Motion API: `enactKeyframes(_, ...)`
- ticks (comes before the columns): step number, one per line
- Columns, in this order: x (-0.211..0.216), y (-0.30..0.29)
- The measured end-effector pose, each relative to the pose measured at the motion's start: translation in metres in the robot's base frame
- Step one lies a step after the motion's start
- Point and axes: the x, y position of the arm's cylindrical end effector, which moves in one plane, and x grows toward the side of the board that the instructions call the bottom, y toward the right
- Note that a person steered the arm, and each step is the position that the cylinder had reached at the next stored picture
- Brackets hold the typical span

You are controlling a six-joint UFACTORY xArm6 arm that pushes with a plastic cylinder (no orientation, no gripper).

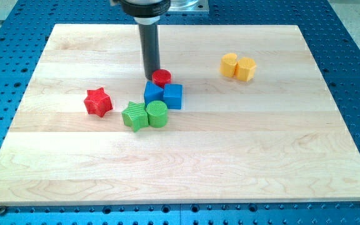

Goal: Slide the red star diagonal bottom left to the green star

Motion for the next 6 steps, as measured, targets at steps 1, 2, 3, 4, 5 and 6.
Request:
enactKeyframes(1,-0.018,-0.002)
enactKeyframes(2,0.005,-0.087)
enactKeyframes(3,0.085,-0.111)
enactKeyframes(4,0.120,-0.170)
enactKeyframes(5,0.145,-0.153)
enactKeyframes(6,0.141,-0.102)
